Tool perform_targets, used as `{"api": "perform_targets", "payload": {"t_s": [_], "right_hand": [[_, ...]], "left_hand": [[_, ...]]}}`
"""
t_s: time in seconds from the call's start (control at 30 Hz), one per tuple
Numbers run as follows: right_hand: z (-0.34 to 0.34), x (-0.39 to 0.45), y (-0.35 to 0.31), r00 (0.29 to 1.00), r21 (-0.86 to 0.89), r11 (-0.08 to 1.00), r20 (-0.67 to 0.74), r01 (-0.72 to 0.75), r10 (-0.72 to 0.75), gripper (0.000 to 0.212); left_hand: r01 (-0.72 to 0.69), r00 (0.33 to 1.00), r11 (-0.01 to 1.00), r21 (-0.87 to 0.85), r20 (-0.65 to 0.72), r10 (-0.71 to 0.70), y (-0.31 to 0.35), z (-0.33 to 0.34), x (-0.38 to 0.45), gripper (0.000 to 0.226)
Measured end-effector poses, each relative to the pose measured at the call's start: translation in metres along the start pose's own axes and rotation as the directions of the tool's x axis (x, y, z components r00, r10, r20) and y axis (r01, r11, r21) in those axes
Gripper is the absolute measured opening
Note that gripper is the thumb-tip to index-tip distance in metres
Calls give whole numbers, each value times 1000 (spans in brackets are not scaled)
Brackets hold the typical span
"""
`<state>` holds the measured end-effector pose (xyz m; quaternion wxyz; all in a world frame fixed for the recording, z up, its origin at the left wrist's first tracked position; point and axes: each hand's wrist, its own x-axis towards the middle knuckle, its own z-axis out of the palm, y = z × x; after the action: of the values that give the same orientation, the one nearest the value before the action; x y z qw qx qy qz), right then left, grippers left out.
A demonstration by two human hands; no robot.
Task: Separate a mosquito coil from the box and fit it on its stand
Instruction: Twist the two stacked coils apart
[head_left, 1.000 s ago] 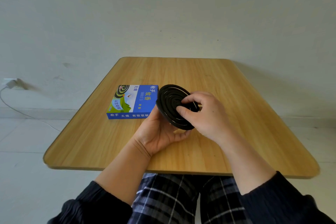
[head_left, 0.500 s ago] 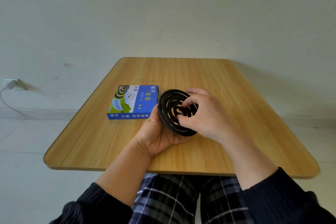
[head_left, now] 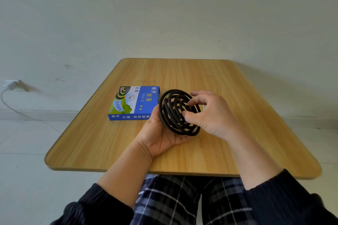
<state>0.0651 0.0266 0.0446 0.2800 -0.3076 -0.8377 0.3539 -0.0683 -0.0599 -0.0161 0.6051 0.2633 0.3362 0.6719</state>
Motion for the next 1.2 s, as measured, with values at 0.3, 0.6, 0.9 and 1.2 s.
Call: {"api": "perform_targets", "payload": {"t_s": [0.3,0.6,0.9,1.2], "right_hand": [[-1,1,-1,998,184,980,11,-70,69,16],[-1,3,-6,994,276,957,-46,-86,102,17],[3,11,-11,993,260,963,-65,-75,95,17],[2,18,-9,991,224,972,-88,-76,98,24]], "left_hand": [[-65,998,998,-20,-14,65,6,2,1,57],[-165,974,982,92,-139,176,10,22,3,55],[-198,960,980,1,-200,195,17,36,5,76],[-232,779,955,185,-553,296,56,21,10,38]]}}
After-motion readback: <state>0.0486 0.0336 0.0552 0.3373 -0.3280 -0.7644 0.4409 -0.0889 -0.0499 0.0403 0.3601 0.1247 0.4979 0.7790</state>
